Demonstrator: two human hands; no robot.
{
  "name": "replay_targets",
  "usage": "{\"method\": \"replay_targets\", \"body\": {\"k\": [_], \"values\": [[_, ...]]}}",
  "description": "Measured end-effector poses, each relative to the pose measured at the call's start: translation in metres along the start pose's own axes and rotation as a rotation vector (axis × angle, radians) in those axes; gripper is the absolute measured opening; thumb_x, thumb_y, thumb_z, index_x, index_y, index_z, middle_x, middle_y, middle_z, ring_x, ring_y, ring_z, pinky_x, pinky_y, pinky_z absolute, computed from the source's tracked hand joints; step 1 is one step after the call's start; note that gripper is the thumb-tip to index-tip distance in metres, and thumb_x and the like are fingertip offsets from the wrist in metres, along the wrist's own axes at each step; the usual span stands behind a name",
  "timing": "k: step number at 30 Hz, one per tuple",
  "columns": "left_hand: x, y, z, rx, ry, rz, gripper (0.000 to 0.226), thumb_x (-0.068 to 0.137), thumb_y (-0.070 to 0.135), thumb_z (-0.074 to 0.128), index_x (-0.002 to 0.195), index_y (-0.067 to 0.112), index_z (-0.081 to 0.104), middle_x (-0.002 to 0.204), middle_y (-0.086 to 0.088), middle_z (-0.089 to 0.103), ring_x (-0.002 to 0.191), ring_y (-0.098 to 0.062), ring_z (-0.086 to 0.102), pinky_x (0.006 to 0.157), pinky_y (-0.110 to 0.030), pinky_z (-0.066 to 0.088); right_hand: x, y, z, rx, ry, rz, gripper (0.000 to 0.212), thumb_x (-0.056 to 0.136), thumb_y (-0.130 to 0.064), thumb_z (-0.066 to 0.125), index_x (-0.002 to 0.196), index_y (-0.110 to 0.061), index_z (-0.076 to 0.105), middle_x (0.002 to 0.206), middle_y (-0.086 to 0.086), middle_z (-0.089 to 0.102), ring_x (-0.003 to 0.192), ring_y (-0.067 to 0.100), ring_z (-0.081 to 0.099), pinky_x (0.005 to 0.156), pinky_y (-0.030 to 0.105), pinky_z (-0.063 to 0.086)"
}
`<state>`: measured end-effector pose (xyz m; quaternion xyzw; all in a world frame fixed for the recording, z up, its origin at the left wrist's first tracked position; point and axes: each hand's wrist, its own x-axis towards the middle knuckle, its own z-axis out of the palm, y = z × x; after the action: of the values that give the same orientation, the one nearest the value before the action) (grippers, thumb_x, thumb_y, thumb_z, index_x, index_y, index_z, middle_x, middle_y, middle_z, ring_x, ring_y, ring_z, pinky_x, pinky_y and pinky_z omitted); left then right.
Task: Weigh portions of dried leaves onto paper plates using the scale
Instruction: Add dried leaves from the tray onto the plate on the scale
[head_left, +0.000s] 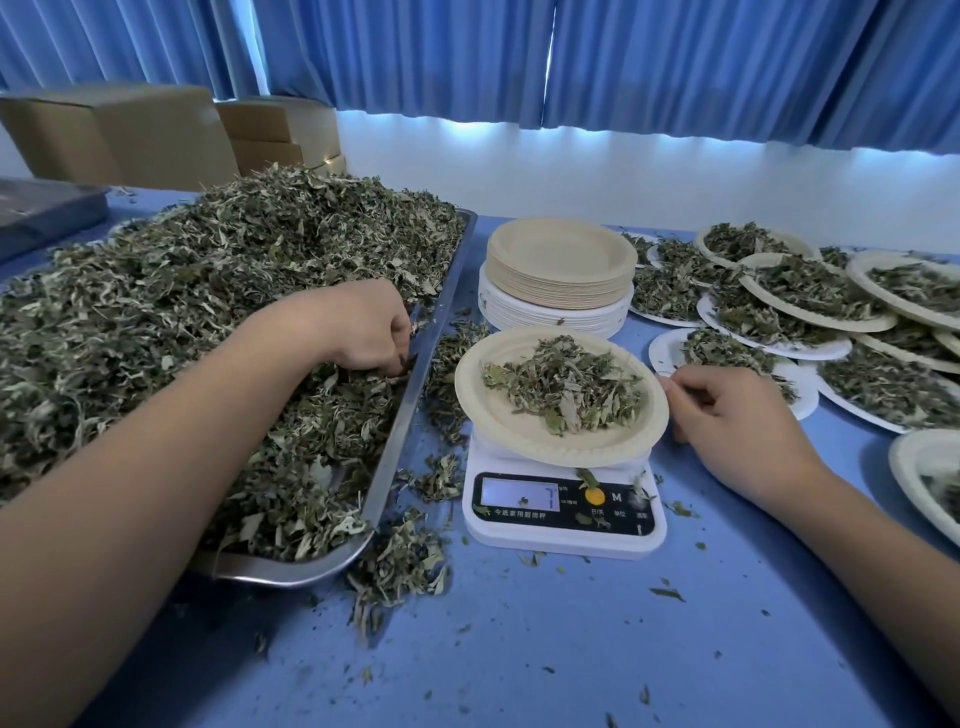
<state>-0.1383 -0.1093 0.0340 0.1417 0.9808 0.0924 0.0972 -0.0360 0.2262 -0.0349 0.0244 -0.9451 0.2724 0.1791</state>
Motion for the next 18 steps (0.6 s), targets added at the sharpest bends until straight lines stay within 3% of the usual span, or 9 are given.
{"method": "replay_targets", "body": {"k": [3,6,10,14,18], "values": [[-0.003,0.003,-0.002,-0.032,0.098,-0.003,0.009,0.094,0.02,0.065,0.096,0.024,0.073,0.095,0.005,0.068,0.086,-0.017,0.063,0.075,-0.027,0.046,-0.001,-0.001,0.0,0.044,0.022,-0.007,0.045,0.104,-0.031,0.054,0.064,-0.01,0.059,0.057,0.004,0.063,0.059,0.025,0.06,0.066,0.043,0.053],[-0.006,0.011,-0.002,-0.199,0.208,0.04,0.016,0.096,0.031,0.064,0.086,0.022,0.072,0.075,0.0,0.073,0.064,-0.016,0.064,0.061,-0.029,0.05,-0.003,-0.006,0.0,0.237,0.078,0.004,0.046,0.106,-0.031,0.053,0.063,-0.015,0.061,0.055,-0.002,0.064,0.046,0.01,0.054,0.057,0.032,0.041],[-0.013,0.029,0.002,-0.297,0.294,0.116,0.031,0.094,0.043,0.066,0.073,0.021,0.071,0.055,0.008,0.068,0.054,-0.014,0.063,0.06,-0.03,0.049,-0.005,-0.015,-0.003,0.533,0.059,0.096,0.033,0.104,-0.04,0.056,0.087,-0.015,0.07,0.059,0.007,0.065,0.041,0.022,0.048,0.044,0.028,0.041],[-0.02,0.045,0.009,-0.276,0.219,0.174,0.027,0.092,0.046,0.067,0.077,0.023,0.072,0.055,0.014,0.067,0.044,0.0,0.057,0.054,-0.025,0.042,-0.009,-0.022,-0.011,0.705,-0.027,0.152,0.008,0.097,-0.025,0.069,0.103,-0.02,0.069,0.065,0.012,0.066,0.042,0.023,0.047,0.04,0.023,0.033],[-0.023,0.055,0.02,-0.266,0.195,0.175,0.013,0.087,0.035,0.077,0.092,0.024,0.071,0.047,0.011,0.059,0.046,-0.005,0.055,0.056,-0.028,0.045,-0.013,-0.027,-0.018,0.738,-0.048,0.19,0.025,0.091,-0.01,0.074,0.113,-0.02,0.067,0.058,0.009,0.063,0.04,0.019,0.049,0.039,0.023,0.032]]}}
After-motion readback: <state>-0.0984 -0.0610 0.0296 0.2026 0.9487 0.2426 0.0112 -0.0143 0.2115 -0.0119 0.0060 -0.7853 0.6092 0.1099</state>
